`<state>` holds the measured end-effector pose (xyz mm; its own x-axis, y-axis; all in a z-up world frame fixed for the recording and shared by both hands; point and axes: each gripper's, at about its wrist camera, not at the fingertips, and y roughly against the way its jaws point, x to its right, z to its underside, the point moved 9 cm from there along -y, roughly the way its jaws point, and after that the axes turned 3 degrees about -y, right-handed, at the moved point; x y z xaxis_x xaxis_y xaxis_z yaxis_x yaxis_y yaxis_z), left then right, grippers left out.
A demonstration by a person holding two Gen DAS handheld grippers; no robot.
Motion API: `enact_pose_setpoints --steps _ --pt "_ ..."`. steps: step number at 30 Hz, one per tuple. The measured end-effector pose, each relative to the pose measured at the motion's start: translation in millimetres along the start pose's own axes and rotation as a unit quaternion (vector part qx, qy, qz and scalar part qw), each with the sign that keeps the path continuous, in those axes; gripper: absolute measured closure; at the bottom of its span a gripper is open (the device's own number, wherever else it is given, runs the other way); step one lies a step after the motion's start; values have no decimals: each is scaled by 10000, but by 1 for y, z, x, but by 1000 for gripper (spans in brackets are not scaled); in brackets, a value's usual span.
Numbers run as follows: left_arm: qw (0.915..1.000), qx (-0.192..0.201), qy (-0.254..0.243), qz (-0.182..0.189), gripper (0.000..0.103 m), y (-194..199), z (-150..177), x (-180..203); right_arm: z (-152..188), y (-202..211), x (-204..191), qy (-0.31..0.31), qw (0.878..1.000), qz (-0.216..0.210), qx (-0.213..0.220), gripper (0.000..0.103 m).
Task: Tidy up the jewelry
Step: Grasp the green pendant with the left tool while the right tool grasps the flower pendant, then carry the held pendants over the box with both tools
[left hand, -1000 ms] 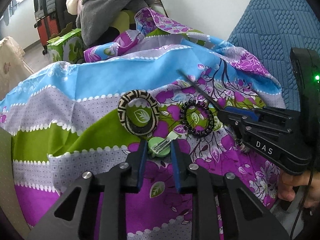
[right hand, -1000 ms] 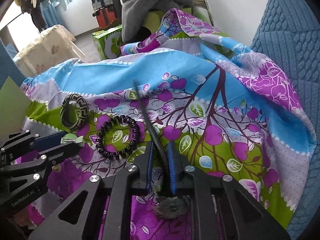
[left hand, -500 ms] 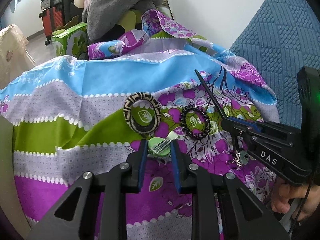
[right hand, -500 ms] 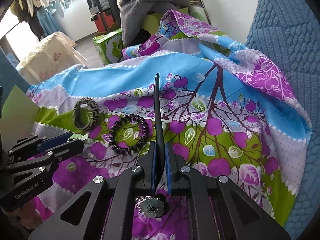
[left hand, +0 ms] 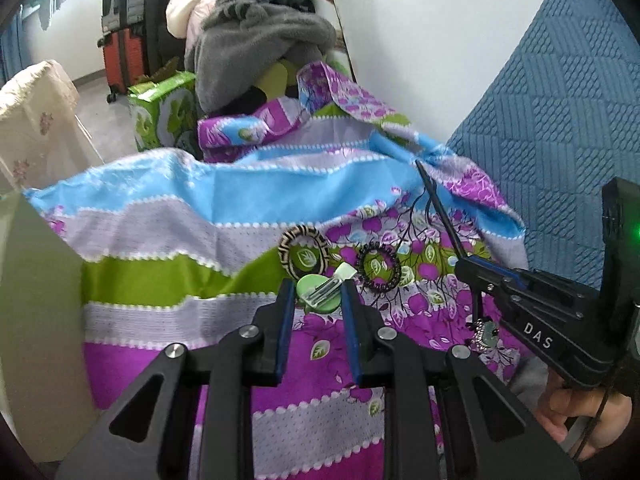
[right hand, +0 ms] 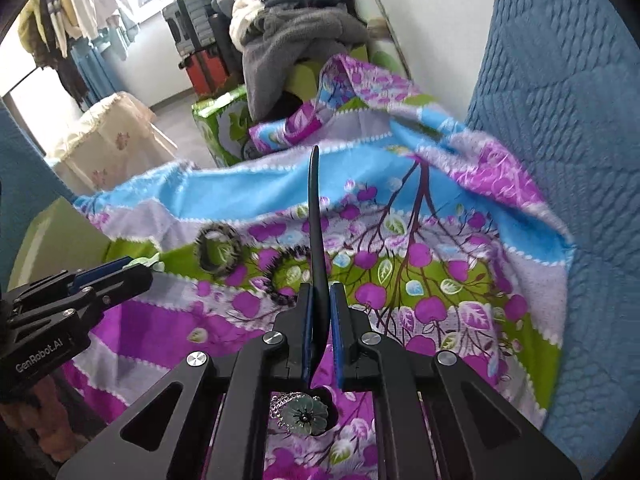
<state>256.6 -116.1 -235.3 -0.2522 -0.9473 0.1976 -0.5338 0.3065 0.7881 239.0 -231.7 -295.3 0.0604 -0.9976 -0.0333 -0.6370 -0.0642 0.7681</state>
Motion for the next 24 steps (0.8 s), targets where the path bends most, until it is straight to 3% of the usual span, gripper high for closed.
enact_pose_setpoints --steps 12,24 --pt "9970 747 130 -162 79 110 -40 -20 -47 90 -46 22 9975 -165 691 96" --pt "9876 1426 288 -586 79 209 -80 -75 -98 157 -124 273 9910 -543 1195 96"
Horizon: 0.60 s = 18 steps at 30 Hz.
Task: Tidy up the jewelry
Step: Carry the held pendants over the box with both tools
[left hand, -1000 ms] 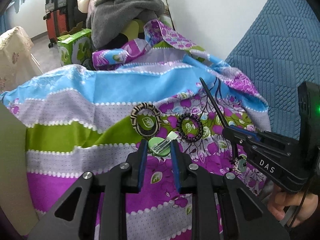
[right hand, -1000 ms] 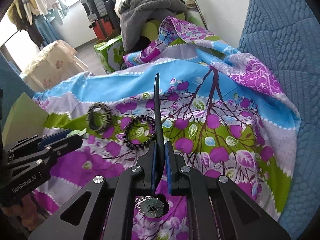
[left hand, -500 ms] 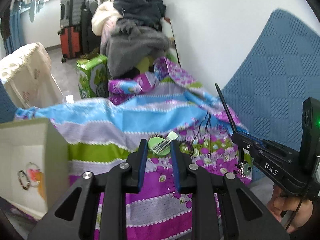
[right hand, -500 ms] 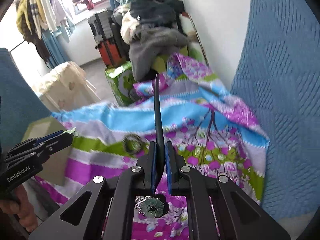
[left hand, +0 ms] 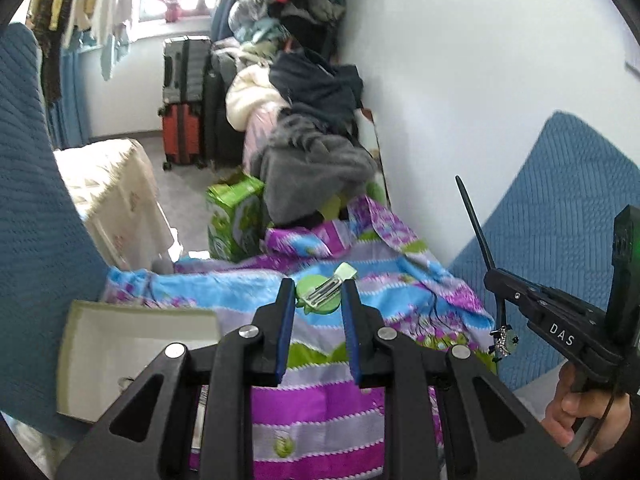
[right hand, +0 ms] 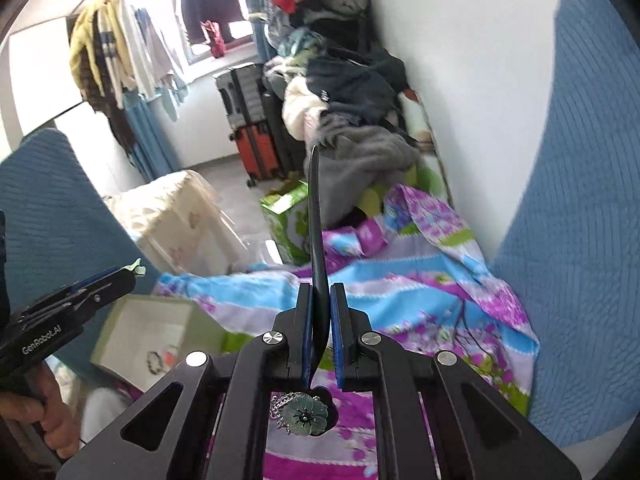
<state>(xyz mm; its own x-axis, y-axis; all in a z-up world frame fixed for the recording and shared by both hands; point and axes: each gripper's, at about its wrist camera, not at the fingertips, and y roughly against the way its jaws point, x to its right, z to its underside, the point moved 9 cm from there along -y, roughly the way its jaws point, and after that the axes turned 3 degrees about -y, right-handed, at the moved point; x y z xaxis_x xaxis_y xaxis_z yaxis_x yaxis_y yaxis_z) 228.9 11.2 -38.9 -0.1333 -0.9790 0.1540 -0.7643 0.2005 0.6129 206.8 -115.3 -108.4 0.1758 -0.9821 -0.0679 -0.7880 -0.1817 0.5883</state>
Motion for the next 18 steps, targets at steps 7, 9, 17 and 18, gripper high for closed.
enact_pose_setpoints --steps 7,9,17,18 --pt "9994 211 145 -250 79 27 -19 -40 -28 3 -58 269 9991 -256 183 96" --pt "9989 240 167 -365 79 33 -19 -54 -31 1 -76 325 9987 -340 189 96" --pt "9964 91 467 -698 79 45 1 -111 -17 -15 -142 521 9965 -659 30 96" --pt "9962 46 519 -694 79 44 6 -117 -14 -19 -149 543 9960 -704 -9 96"
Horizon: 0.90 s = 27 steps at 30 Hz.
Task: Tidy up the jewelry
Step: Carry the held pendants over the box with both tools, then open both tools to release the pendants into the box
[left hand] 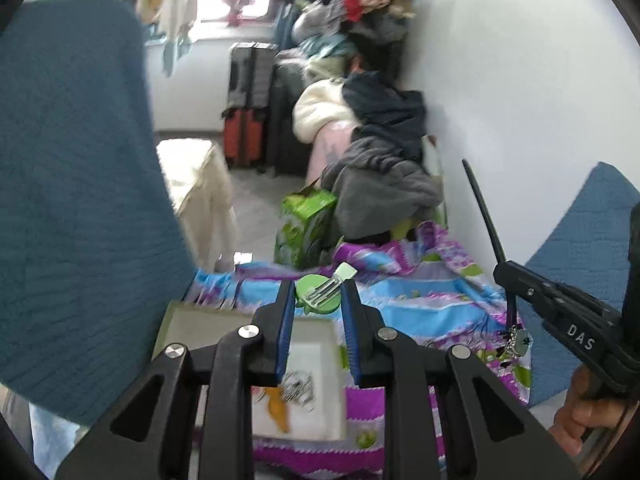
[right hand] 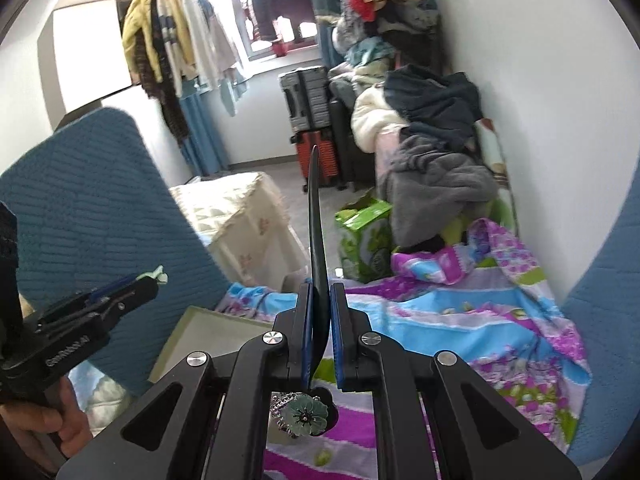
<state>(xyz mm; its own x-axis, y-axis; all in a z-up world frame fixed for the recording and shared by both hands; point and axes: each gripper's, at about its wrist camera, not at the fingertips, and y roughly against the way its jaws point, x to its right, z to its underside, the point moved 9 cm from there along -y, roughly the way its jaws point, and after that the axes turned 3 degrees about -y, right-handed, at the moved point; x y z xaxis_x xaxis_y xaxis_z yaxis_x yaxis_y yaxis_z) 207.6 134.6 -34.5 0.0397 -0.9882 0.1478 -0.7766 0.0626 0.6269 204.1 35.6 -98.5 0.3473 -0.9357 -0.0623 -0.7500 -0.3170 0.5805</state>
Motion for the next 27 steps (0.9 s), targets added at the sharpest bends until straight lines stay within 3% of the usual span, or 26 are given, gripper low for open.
enact_pose_setpoints --steps 12,27 --pt "9978 -544 281 -250 79 -45 55 -54 61 -77 -50 82 9966 -371 -728 96" --pt "9900 -1271 553 -271 79 -100 111 -90 125 -149 -61 232 9876 -329 -1516 96"
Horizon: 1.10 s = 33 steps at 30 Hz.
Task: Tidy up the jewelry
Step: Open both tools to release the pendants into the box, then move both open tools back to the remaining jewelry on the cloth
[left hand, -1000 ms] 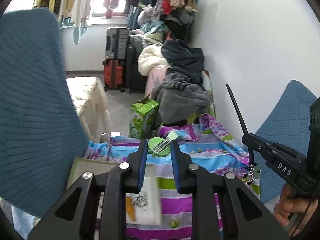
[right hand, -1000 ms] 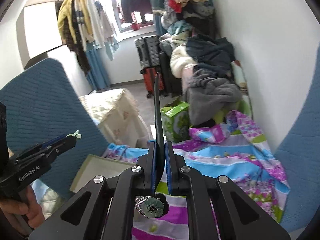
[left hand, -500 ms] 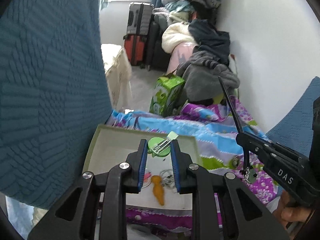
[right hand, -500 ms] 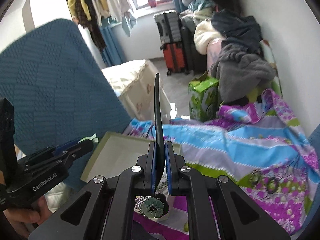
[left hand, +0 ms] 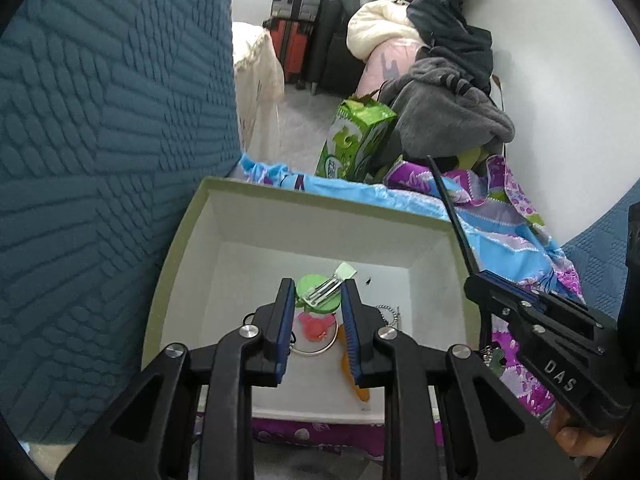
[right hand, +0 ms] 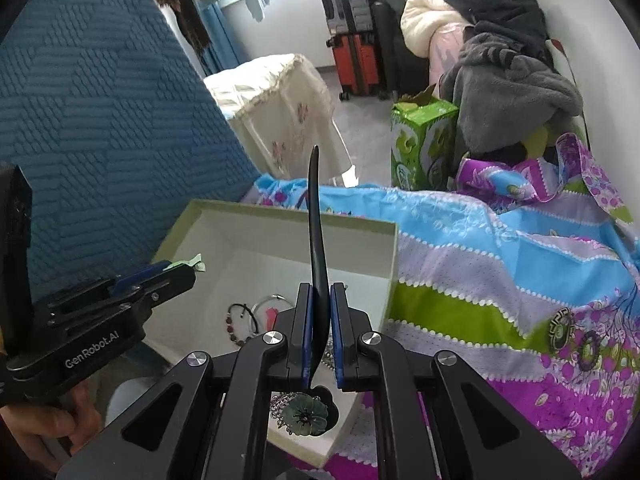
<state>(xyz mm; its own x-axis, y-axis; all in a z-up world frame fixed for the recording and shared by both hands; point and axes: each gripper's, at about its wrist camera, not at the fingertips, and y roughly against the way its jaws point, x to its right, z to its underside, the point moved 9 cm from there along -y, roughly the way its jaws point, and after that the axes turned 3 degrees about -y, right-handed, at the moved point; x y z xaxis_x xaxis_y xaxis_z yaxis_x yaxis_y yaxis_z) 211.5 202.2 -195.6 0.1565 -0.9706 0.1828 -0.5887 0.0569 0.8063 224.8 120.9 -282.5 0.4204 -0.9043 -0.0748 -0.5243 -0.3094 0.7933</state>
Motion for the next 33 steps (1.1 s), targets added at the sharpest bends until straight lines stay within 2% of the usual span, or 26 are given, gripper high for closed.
enact_pose_setpoints --steps 8,16,18,19,20,24,33 --pt "9996 -271 21 -40 79 -23 12 -3 10 -26 -3 80 9997 -21 -243 96" --pt "9997 -208 38 -154 78 -13 5 -5 10 -19 1 2 9993 -148 -335 95" --pt "9995 -181 86 -233 69 -8 3 -7 7 -15 3 -3 9995 -139 -293 94" --pt "9995 -137 99 -263 58 -4 2 -8 6 -10 4 -22 9995 -159 -261 94" --pt "9995 -86 110 -283 52 0 0 -8 4 -7 5 -28 9996 -159 -227 94" --pt "9995 101 88 -290 51 21 -10 -2 -7 15 10 -21 9999 -142 3 87" --pt "9975 663 -57 -242 51 79 -37 30 -45 94 22 107 9966 -131 801 87"
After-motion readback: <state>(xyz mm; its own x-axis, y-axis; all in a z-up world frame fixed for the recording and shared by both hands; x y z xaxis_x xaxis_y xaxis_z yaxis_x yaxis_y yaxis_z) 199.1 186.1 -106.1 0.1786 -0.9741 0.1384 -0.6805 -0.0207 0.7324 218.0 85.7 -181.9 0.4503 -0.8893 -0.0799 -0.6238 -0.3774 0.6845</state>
